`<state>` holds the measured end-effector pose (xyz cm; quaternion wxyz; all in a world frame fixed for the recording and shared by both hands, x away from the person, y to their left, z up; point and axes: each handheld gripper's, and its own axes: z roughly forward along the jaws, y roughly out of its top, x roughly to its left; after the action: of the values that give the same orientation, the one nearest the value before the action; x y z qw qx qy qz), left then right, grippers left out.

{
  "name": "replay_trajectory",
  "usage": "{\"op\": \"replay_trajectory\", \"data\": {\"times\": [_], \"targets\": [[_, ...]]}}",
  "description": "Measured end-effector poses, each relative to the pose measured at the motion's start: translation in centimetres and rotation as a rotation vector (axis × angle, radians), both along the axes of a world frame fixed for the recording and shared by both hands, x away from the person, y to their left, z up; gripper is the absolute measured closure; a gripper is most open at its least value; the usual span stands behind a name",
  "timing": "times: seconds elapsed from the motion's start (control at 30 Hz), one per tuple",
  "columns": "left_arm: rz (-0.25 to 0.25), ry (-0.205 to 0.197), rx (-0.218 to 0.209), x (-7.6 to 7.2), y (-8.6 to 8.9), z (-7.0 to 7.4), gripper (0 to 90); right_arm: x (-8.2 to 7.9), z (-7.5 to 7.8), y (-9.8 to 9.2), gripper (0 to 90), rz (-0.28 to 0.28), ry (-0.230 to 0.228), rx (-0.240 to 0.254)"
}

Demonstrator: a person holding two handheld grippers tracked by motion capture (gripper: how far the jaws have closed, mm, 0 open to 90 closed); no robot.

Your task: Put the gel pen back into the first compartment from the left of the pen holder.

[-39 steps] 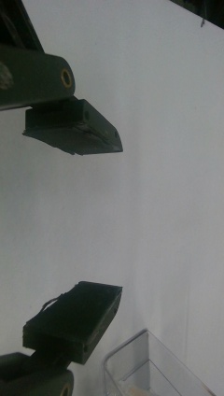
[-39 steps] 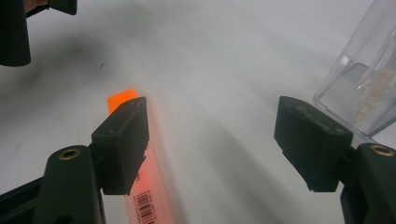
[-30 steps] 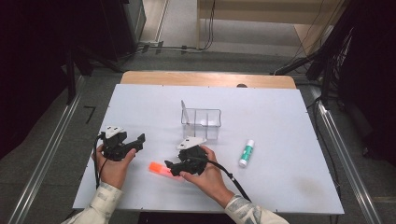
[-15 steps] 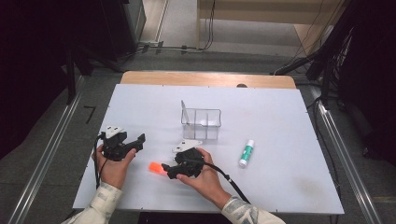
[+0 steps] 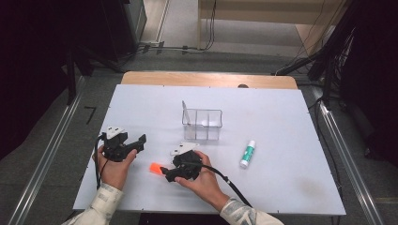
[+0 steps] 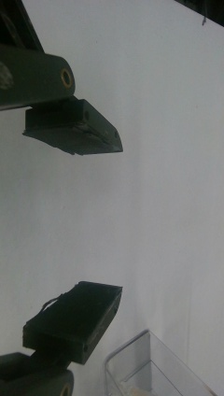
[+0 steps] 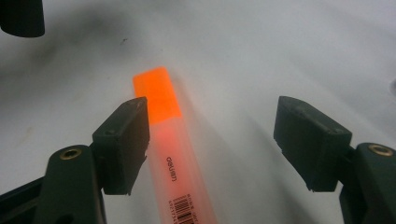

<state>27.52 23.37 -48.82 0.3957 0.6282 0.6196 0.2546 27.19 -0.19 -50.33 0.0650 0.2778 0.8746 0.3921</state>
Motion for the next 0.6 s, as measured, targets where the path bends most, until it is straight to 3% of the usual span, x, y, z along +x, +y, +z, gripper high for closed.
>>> {"op": "replay_trajectory", "data": {"times": [0.6], "targets": [[-0.002, 0.006, 0.001, 0.02, 0.01, -0.04, 26.0, -0.42, -0.62, 0.63, 25.7, 0.022, -0.002, -0.015]]}}
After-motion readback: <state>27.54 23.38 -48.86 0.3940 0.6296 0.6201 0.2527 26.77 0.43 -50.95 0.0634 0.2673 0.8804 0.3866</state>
